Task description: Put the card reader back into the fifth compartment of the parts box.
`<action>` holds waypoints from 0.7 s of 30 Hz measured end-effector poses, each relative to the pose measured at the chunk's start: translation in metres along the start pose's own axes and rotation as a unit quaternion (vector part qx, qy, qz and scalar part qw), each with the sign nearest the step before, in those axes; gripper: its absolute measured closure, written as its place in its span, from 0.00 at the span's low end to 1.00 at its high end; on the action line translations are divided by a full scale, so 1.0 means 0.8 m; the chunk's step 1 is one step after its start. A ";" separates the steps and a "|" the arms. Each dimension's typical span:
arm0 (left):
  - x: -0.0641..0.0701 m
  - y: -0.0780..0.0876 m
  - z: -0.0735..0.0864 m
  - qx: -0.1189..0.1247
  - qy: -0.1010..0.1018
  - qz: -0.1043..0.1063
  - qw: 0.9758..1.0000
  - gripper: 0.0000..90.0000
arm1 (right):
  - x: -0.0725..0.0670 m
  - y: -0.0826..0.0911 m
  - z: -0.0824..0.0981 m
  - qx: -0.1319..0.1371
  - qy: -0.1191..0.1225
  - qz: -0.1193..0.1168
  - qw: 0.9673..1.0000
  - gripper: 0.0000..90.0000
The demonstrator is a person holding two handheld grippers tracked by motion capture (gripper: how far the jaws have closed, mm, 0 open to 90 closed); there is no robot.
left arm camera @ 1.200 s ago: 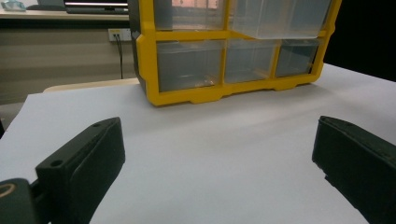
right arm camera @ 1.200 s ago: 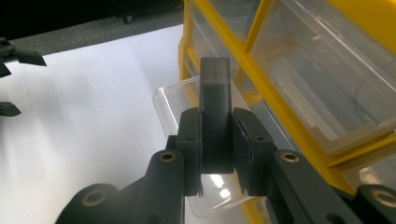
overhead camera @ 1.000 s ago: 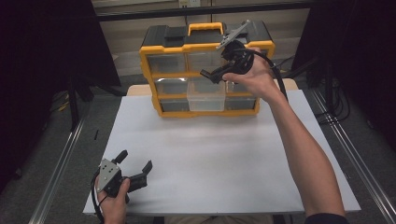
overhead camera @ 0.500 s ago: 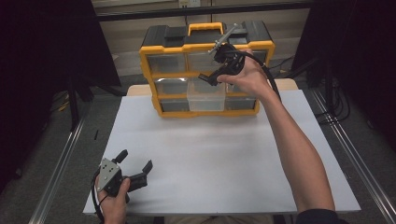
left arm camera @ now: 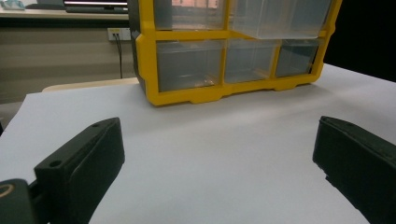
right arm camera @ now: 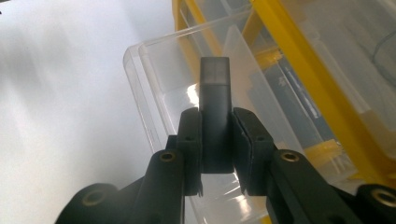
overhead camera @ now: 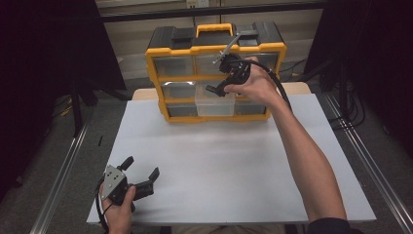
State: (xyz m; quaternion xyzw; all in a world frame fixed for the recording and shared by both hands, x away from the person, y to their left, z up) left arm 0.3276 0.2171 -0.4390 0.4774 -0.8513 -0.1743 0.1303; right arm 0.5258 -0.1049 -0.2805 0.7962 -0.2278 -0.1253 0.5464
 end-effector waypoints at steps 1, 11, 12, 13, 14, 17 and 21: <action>0.000 0.000 0.000 0.000 0.000 -0.001 1.000 0.03 | 0.000 -0.002 0.000 -0.002 0.002 -0.001 1.000 0.82; 0.000 0.000 0.001 -0.004 -0.003 0.000 1.000 0.03 | 0.004 -0.009 0.003 -0.012 0.000 0.001 1.000 0.82; 0.000 -0.001 0.001 -0.004 -0.002 0.000 1.000 0.03 | 0.005 -0.010 0.003 -0.014 0.000 0.001 1.000 0.82; 0.000 -0.001 0.001 -0.004 -0.003 0.000 1.000 0.03 | 0.005 -0.011 0.003 -0.016 0.000 0.002 1.000 0.82; 0.000 -0.001 0.001 -0.004 -0.003 0.001 1.000 0.03 | 0.005 -0.012 0.002 -0.015 -0.001 0.002 1.000 0.82; 0.000 -0.001 0.001 -0.004 -0.003 0.000 1.000 0.03 | 0.006 -0.015 0.002 -0.016 -0.001 0.006 1.000 0.82; 0.000 -0.001 0.001 -0.004 -0.003 0.000 1.000 0.03 | 0.007 -0.016 0.002 -0.014 -0.002 0.007 1.000 0.79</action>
Point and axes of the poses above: each handheld gripper's, and its own axes: y roughly backward along the jaws, z roughly out of its underside, x roughly to its right, the point moved 4 cm from there along -y, roughly forward along the jaws, and after that the axes turned 14 degrees about -x, right-handed, at the moved point
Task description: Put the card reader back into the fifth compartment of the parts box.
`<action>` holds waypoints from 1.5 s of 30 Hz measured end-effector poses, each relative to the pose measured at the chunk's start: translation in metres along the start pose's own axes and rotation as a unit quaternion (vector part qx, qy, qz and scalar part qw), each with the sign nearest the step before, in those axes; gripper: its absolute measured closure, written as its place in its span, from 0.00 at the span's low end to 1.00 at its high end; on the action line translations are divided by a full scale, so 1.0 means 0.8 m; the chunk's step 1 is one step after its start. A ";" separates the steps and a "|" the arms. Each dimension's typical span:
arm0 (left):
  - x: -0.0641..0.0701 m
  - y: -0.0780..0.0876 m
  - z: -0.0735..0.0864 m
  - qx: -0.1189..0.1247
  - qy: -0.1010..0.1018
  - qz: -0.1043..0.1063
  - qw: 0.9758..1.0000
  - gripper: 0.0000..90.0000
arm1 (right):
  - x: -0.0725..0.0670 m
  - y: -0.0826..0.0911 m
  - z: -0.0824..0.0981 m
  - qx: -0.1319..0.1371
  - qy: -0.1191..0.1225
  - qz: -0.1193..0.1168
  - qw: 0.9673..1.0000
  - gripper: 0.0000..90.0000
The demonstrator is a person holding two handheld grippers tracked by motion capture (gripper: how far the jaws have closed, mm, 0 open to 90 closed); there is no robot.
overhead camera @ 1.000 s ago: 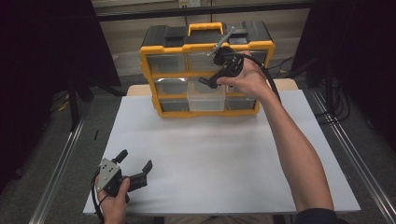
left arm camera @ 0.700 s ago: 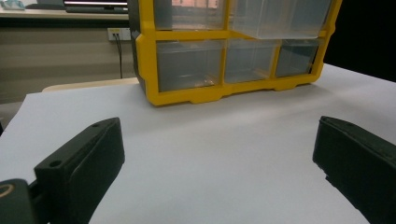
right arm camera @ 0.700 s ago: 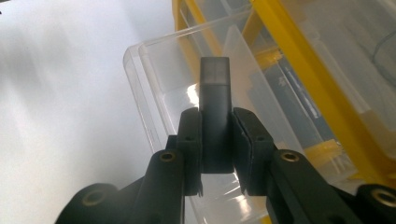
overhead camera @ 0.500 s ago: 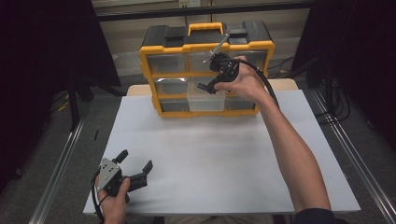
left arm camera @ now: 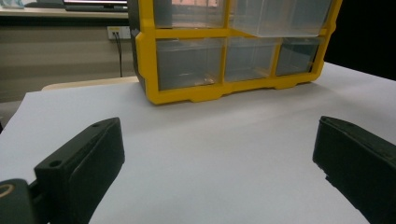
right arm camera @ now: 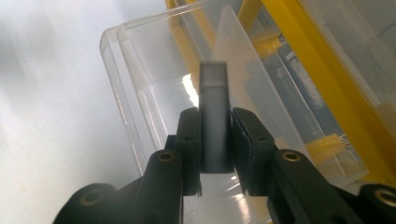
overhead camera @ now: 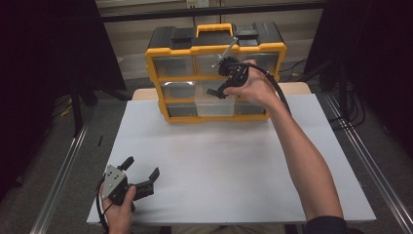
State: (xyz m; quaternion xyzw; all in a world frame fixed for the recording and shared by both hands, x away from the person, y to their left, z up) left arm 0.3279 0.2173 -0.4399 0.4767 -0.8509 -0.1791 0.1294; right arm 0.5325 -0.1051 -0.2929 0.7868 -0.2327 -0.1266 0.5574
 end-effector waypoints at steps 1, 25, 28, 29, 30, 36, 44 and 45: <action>0.000 0.000 0.000 0.000 0.000 0.000 1.000 0.03 | 0.000 0.001 0.000 0.003 -0.003 0.001 1.000 0.75; 0.001 -0.005 -0.001 -0.004 0.002 -0.001 1.000 0.03 | 0.005 0.019 0.020 0.092 -0.070 0.047 0.992 0.16; 0.001 -0.004 -0.001 -0.003 0.001 -0.001 1.000 0.03 | 0.005 0.018 0.025 0.088 -0.078 0.045 0.992 0.18; 0.000 -0.004 -0.001 -0.004 -0.001 -0.001 1.000 0.03 | 0.005 0.018 0.027 0.091 -0.079 0.047 0.992 0.17; 0.000 -0.004 0.000 -0.004 0.001 0.000 1.000 0.03 | 0.004 0.018 0.029 0.098 -0.084 0.046 0.991 0.17; 0.002 -0.005 -0.002 0.002 0.000 0.005 1.000 0.03 | 0.002 0.013 0.041 0.129 -0.111 0.042 0.984 0.09; 0.001 -0.002 -0.002 0.003 0.000 0.004 1.000 0.03 | -0.003 0.013 0.066 0.153 -0.122 0.045 0.980 0.04; 0.001 -0.002 -0.002 0.003 0.000 0.004 1.000 0.03 | -0.004 0.014 0.070 0.156 -0.126 0.049 0.978 0.05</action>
Point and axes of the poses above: each handheld gripper's, and its own axes: y roughly backward along the jaws, z roughly out of its underside, x roughly to its right, the point moved 4 cm from there along -y, roughly forward along the jaws, and after that the axes turned 14 degrees about -x, right-handed, at the moved point
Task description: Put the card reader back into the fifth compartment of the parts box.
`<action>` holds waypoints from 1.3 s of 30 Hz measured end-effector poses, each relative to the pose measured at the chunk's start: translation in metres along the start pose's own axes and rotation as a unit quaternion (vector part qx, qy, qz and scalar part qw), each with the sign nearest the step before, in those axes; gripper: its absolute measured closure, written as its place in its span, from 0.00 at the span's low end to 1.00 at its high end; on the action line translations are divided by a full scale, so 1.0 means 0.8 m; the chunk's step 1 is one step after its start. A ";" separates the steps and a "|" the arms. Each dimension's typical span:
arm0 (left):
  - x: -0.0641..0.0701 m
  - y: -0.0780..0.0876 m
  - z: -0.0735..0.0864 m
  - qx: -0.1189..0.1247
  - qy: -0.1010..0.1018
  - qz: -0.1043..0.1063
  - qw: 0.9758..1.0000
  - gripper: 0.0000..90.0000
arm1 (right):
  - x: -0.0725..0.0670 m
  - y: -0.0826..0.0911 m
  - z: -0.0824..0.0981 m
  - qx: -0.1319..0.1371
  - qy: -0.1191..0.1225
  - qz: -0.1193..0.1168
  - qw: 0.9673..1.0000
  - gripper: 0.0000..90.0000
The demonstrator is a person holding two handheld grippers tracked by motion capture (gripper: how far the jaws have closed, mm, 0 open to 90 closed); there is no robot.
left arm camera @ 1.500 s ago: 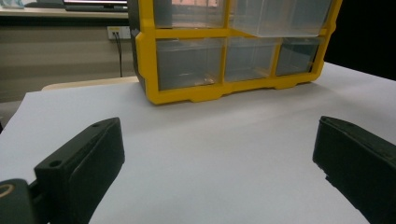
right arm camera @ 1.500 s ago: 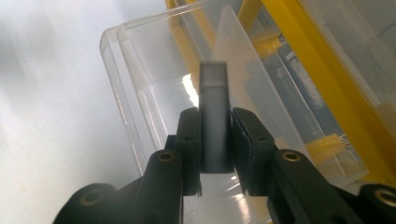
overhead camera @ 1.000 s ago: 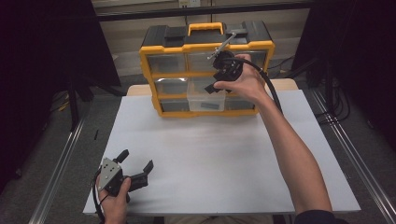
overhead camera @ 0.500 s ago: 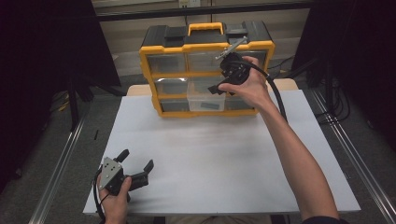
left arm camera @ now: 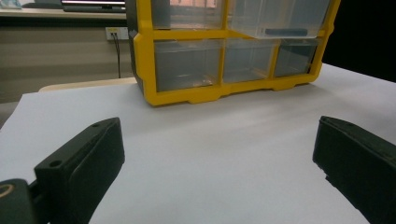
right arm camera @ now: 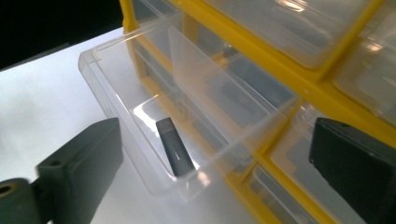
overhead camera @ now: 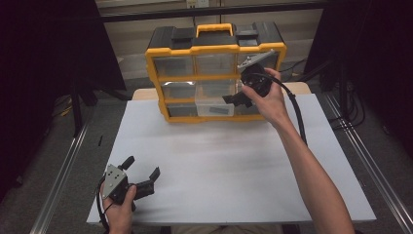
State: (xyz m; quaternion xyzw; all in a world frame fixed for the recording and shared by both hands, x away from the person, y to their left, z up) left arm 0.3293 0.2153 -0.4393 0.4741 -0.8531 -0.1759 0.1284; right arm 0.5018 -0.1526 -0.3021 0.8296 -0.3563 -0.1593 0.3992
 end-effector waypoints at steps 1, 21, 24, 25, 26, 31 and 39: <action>0.000 0.000 0.000 0.000 0.000 0.000 1.000 0.03 | 0.001 0.002 0.003 0.004 -0.006 0.004 1.000 0.04; -0.001 0.005 -0.001 0.004 0.002 -0.004 1.000 0.03 | -0.001 0.013 0.062 0.083 -0.055 0.052 0.994 0.02; -0.001 0.005 -0.001 0.006 0.005 -0.006 1.000 0.03 | -0.002 0.014 0.070 0.094 -0.064 0.062 0.992 0.02; -0.002 0.006 -0.001 0.006 0.004 -0.007 1.000 0.03 | -0.003 0.014 0.074 0.098 -0.067 0.065 0.991 0.02; -0.002 0.006 0.000 0.005 0.003 -0.007 1.000 0.03 | -0.003 0.013 0.077 0.101 -0.070 0.066 0.990 0.02; -0.002 0.006 0.000 0.005 0.003 -0.009 1.000 0.03 | -0.009 0.012 0.097 0.104 -0.083 0.066 0.989 0.02; -0.002 0.006 0.000 0.003 0.001 -0.009 1.000 0.03 | -0.016 0.013 0.131 0.122 -0.097 0.088 0.984 0.01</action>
Point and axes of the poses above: each handheld gripper's, and its own axes: y roughly backward along the jaws, z roughly out of its underside, x roughly to its right, the point moved 4 cm from there along -y, roughly forward along the jaws, and after that the axes turned 14 degrees about -x, right-handed, at the moved point
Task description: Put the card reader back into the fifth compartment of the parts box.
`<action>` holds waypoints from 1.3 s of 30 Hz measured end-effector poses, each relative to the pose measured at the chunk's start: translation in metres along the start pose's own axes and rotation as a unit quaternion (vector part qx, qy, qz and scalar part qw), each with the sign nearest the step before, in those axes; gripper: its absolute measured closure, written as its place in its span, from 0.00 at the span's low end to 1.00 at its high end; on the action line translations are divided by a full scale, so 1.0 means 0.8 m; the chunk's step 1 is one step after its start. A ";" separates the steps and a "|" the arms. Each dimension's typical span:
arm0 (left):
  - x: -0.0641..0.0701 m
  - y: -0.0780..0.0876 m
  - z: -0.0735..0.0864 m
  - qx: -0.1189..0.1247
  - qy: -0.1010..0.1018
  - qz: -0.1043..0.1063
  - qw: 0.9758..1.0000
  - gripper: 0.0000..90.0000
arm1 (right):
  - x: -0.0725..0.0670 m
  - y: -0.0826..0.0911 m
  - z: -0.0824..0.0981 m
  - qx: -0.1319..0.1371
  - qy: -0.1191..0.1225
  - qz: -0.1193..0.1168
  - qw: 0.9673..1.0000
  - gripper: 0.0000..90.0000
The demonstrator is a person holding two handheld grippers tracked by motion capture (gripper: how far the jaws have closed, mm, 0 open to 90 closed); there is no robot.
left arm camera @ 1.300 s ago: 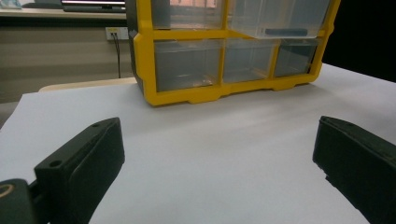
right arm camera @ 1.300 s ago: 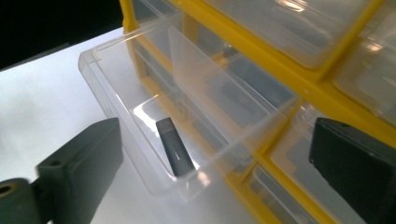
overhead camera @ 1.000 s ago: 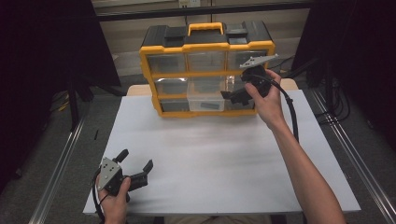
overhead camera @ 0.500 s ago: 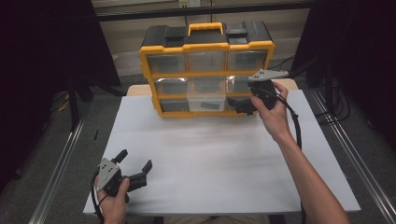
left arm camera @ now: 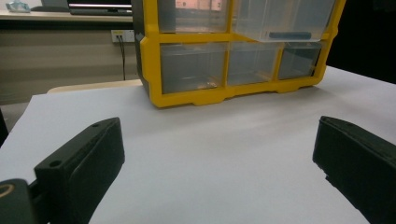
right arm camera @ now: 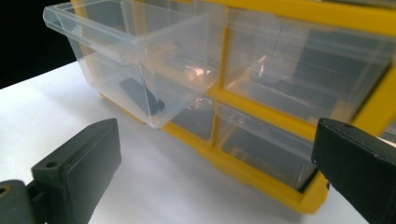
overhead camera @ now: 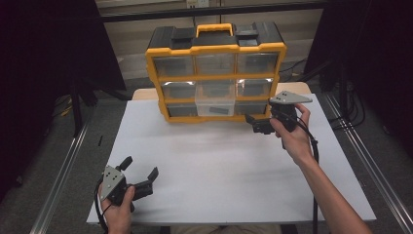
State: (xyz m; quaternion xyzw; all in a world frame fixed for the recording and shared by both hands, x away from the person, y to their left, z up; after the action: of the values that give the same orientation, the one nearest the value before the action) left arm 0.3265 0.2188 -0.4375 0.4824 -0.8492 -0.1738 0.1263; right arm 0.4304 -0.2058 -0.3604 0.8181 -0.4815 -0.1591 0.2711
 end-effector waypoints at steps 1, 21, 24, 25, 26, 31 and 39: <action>0.000 0.000 0.000 0.000 0.000 0.000 1.000 0.03 | 0.000 0.001 0.004 -0.001 -0.005 0.002 1.000 0.01; 0.001 -0.001 0.001 -0.004 -0.002 -0.005 1.000 0.03 | -0.005 0.024 0.073 0.028 -0.049 0.041 0.998 0.02; 0.001 -0.001 0.000 -0.004 -0.004 -0.006 1.000 0.03 | -0.006 0.029 0.084 0.034 -0.051 0.047 0.997 0.02; 0.001 -0.001 0.000 -0.004 -0.003 -0.006 1.000 0.03 | -0.007 0.030 0.088 0.037 -0.054 0.047 0.997 0.03; 0.001 -0.001 0.001 -0.004 -0.003 -0.006 1.000 0.03 | -0.007 0.031 0.092 0.040 -0.054 0.047 0.997 0.03; 0.001 0.000 0.000 -0.001 -0.004 -0.005 1.000 0.03 | -0.006 0.037 0.114 0.044 -0.061 0.058 0.995 0.03; 0.003 0.000 0.000 0.001 0.001 -0.004 1.000 0.03 | -0.002 0.057 0.135 0.051 -0.072 0.070 0.994 0.03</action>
State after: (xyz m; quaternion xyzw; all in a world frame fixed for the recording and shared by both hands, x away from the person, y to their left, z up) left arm 0.3251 0.2169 -0.4376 0.4863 -0.8473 -0.1727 0.1256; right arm 0.3412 -0.2532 -0.4201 0.7820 -0.5630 -0.1731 0.2038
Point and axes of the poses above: each handheld gripper's, and its own axes: y roughly backward along the jaws, z roughly out of its underside, x roughly to its right, the point moved 4 cm from there along -y, roughly forward along the jaws, and after that the axes turned 14 degrees about -x, right-handed, at the moved point
